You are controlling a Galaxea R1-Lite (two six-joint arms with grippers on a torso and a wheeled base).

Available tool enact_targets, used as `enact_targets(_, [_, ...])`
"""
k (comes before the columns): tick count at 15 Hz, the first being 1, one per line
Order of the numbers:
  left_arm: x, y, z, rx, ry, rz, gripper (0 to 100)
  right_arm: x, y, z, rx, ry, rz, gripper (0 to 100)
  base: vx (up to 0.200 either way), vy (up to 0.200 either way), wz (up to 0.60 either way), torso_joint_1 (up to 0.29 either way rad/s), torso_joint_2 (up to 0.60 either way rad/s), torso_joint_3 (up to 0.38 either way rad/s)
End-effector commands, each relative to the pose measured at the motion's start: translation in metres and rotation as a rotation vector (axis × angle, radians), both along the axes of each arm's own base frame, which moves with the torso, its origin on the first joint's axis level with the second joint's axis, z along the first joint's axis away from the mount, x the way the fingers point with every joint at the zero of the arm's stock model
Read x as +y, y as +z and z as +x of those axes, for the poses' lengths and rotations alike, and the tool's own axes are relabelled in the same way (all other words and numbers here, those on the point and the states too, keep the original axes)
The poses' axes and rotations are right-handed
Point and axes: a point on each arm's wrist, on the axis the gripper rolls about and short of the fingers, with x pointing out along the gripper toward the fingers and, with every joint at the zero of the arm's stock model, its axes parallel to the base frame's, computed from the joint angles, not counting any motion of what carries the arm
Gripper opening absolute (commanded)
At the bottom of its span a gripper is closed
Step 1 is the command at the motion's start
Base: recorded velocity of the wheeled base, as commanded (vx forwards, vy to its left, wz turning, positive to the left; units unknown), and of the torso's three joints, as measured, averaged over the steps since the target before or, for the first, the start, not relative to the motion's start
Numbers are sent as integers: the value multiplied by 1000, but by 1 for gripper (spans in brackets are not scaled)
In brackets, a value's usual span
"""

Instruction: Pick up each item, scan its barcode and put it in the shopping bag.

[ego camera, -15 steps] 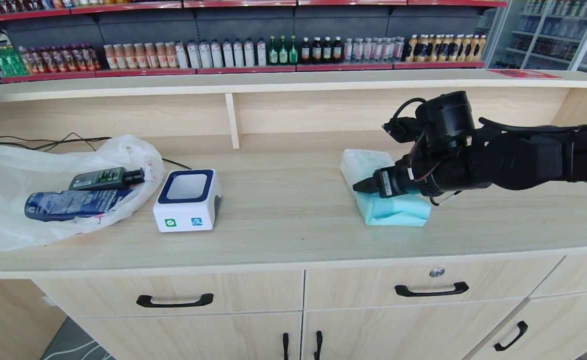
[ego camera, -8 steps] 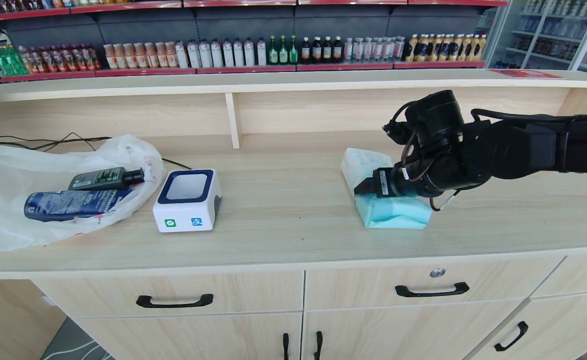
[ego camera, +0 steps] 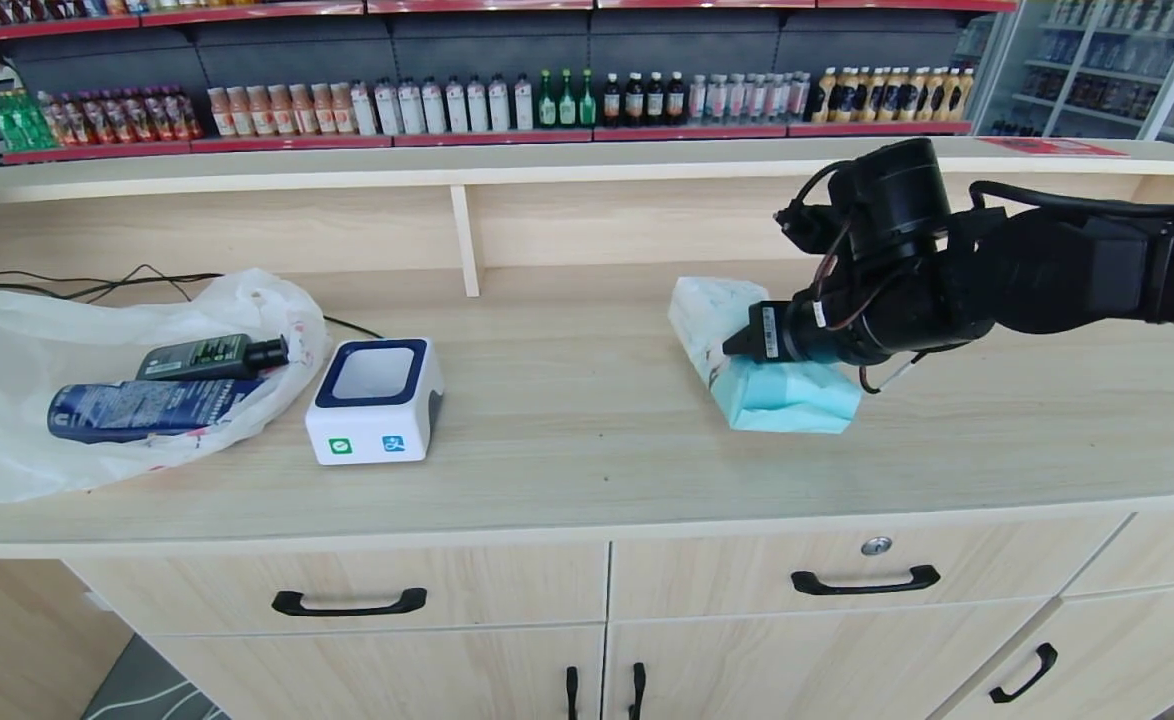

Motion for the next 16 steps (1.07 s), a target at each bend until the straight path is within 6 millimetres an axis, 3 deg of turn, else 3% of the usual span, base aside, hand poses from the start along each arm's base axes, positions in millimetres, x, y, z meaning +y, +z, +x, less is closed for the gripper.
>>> enact_targets(1, [0, 0, 0, -1, 0, 0, 100, -7, 37, -34, -88, 22, 36, 0, 0, 0, 0, 0, 0, 0])
enact_targets(3, [0, 0, 0, -1, 0, 0, 100, -11, 57, -62, -198, 47, 87, 0, 0, 0, 0, 0, 0, 0])
enact_targets(6, [0, 0, 0, -1, 0, 0, 100, -8, 59, -82, -420, 87, 191, 0, 0, 0, 0, 0, 0, 0])
enact_targets(8, [0, 0, 0, -1, 0, 0, 100, -7, 48, -103, -454, 123, 223, 0, 0, 0, 0, 0, 0, 0])
enact_targets(10, [0, 0, 0, -1, 0, 0, 100, -7, 22, -147, -472, 264, 301, 0, 0, 0, 0, 0, 0, 0])
enact_targets(11, [0, 0, 0, -1, 0, 2, 100, -6, 5, -157, -441, 337, 343, 0, 0, 0, 0, 0, 0, 0])
enact_targets(13, [0, 0, 0, -1, 0, 2, 100, -6, -16, -168, -372, 412, 518, 0, 0, 0, 0, 0, 0, 0])
enact_targets(15, [0, 0, 0, -1, 0, 0, 100, -6, -9, -170, -268, 367, 798, 0, 0, 0, 0, 0, 0, 0])
enact_targets(16, [0, 0, 0, -1, 0, 2, 100, -6, -6, -170, -238, 350, 860, 0, 0, 0, 0, 0, 0, 0])
